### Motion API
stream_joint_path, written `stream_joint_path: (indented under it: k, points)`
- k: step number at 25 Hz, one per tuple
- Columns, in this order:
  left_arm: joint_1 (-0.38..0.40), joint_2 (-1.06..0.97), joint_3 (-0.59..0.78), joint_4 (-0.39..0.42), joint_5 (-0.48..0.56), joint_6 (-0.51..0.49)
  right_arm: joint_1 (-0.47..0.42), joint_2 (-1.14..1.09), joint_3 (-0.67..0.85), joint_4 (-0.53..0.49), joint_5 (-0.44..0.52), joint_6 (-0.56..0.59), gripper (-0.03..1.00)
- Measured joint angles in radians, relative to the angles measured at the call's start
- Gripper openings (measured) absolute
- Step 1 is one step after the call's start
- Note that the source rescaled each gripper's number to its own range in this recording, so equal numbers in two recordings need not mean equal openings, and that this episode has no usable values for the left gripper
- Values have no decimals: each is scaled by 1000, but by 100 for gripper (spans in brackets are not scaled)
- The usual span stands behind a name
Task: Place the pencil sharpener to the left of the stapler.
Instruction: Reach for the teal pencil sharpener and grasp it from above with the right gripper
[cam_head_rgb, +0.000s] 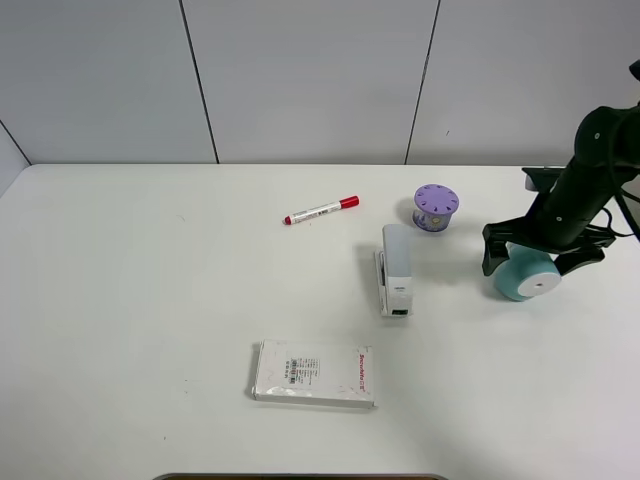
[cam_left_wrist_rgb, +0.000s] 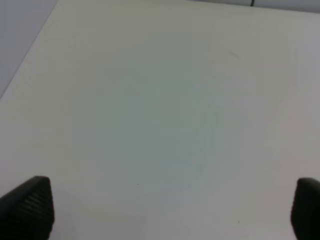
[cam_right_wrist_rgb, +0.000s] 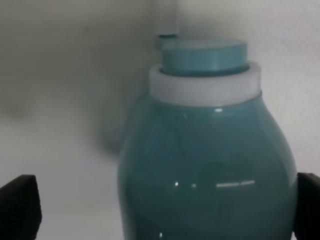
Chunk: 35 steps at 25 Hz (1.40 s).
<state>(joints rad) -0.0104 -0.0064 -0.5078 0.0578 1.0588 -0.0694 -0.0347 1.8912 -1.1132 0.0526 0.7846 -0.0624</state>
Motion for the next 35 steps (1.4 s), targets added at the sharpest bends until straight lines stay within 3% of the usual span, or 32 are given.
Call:
stream_joint_path:
  k: [30,32,33,34,35]
  points:
    - [0,0,0,0,0,0,0,101,0,-60,-57,42,99]
    - [0,0,0,0,0,0,0,101,0,-60,-57,42,85]
    - [0,0,0,0,0,0,0,101,0,-60,-57,42,66]
    - [0,0,0,0,0,0,0,101,0,-60,-57,42,36]
    - [0,0,0,0,0,0,0,101,0,-65,-58,44,0]
